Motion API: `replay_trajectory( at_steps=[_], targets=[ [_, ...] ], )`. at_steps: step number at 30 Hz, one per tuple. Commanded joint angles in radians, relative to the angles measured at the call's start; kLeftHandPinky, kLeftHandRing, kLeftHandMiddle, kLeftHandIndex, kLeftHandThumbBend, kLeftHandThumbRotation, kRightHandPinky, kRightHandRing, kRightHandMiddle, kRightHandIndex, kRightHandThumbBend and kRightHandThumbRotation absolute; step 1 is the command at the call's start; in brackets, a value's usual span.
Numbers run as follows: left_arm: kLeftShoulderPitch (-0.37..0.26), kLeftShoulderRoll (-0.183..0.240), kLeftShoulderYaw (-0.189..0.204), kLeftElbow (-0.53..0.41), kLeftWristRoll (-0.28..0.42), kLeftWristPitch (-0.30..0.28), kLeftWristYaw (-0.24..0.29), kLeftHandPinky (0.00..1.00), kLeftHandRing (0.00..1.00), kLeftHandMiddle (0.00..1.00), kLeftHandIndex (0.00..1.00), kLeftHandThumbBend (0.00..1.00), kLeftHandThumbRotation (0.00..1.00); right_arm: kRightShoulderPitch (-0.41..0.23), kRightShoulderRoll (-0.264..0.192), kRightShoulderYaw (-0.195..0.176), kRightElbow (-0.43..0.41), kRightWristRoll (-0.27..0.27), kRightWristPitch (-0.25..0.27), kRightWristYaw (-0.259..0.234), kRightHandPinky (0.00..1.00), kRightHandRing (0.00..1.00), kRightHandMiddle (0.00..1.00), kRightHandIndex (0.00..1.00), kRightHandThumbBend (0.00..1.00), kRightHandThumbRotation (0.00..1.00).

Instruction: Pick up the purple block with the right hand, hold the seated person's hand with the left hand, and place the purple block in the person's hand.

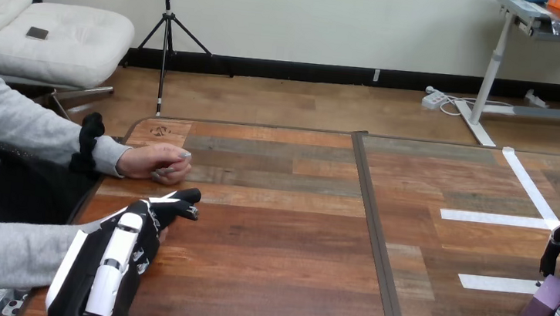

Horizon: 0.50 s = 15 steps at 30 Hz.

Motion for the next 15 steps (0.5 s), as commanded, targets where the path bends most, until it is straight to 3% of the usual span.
replay_trajectory(
  at_steps=[1,7,15],
  targets=[
    [-0.061,-0.021,0.012,-0.027,-0.005,-0.032,-0.003,0.99,0.85,0.78,0.55,0.07,1.00,-0.060,0.025,0.012,0.017,-0.001,-0.038,-0.042,0.29,0.35,0.42,0.44,0.93,0.00],
    [-0.063,-0.024,0.013,-0.020,-0.014,-0.034,-0.007,0.99,0.85,0.78,0.55,0.07,1.00,-0.057,0.022,0.010,0.013,0.000,-0.056,-0.050,0.25,0.32,0.39,0.44,0.94,0.00],
    [-0.065,-0.023,0.012,-0.014,-0.014,-0.041,-0.012,1.00,0.85,0.78,0.55,0.09,1.00,-0.054,0.026,0.006,-0.008,0.006,-0.030,-0.037,0.25,0.32,0.39,0.44,0.93,0.00]
  ],
)
